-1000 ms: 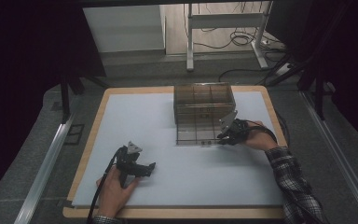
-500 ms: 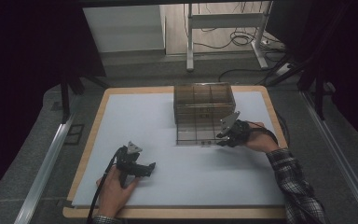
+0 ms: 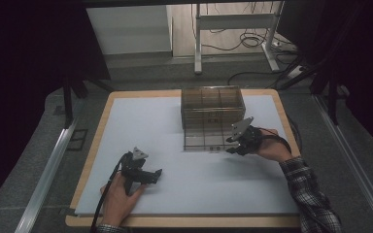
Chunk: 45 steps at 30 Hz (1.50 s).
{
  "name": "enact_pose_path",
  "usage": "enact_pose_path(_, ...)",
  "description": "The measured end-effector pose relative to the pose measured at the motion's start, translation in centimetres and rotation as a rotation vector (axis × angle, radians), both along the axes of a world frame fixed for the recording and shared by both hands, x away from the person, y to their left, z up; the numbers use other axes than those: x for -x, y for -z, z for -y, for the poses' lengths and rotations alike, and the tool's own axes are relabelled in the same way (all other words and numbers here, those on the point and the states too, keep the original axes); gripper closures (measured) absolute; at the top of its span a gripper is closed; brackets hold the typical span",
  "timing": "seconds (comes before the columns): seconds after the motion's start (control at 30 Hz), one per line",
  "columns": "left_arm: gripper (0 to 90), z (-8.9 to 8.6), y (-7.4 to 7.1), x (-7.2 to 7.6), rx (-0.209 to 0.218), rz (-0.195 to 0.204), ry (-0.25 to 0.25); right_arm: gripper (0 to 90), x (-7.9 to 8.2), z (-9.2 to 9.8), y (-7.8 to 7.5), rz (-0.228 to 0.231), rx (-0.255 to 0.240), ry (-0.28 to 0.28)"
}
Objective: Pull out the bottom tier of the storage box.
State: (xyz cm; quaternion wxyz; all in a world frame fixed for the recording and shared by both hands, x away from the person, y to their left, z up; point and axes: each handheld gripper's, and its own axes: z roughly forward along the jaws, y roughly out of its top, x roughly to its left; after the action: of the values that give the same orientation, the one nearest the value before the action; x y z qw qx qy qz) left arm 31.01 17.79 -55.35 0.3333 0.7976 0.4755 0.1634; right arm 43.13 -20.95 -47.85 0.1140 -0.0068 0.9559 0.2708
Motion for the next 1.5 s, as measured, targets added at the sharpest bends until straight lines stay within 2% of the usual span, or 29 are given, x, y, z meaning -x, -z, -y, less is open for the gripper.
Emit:
enact_pose_path(0.5, 0.0, 0.0, 0.0, 0.0, 0.000, 0.000, 0.000, 41.0, 1.7, 0.7, -0.3, -0.003, -0.066, 0.072)
enact_pose_path(0.97, 0.0, 0.0, 0.0, 0.0, 0.002, 0.000, -0.003, 32.3, 3.6, 1.1, 0.4, -0.033, -0.144, 0.128)
enact_pose_path(1.5, 0.0, 0.0, 0.0, 0.0, -0.001, -0.001, 0.000, 21.6, 5.2, 1.6, 1.6, -0.038, -0.179, 0.174)
